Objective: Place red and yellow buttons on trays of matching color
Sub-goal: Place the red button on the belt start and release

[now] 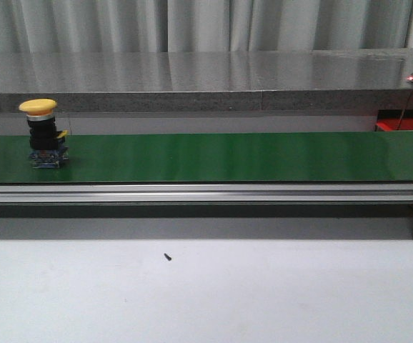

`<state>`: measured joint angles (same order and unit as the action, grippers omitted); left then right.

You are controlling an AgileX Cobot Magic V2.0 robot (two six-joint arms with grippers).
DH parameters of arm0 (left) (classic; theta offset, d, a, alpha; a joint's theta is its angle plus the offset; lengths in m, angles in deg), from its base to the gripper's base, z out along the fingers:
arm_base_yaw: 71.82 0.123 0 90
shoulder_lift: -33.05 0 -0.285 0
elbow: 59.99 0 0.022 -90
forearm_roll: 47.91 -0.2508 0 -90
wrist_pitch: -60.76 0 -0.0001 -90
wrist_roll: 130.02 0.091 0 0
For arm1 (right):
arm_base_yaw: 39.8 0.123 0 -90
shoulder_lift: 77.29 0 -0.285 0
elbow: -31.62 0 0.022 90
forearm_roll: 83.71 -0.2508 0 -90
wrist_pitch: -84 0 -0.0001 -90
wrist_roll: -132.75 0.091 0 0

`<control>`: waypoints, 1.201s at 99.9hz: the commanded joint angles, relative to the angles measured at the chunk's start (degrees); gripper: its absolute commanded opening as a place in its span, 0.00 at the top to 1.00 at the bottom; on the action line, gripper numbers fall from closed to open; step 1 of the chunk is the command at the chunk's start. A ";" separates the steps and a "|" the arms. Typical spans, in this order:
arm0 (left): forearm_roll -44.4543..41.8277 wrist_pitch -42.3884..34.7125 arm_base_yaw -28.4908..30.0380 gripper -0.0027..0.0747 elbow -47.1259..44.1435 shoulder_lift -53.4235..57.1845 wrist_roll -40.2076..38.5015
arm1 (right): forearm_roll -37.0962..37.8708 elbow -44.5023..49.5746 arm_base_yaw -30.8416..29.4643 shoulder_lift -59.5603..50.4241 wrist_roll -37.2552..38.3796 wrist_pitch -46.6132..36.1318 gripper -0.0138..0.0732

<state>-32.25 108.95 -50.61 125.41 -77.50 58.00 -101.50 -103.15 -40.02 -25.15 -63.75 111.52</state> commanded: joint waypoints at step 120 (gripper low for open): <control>10.05 -2.38 -9.94 0.99 -16.85 37.95 13.92 | -1.91 -1.84 -0.03 -0.31 -0.26 -1.10 0.91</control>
<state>-24.69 111.70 -59.12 110.86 -44.78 71.86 -102.41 -103.15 -40.02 -25.15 -63.75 112.57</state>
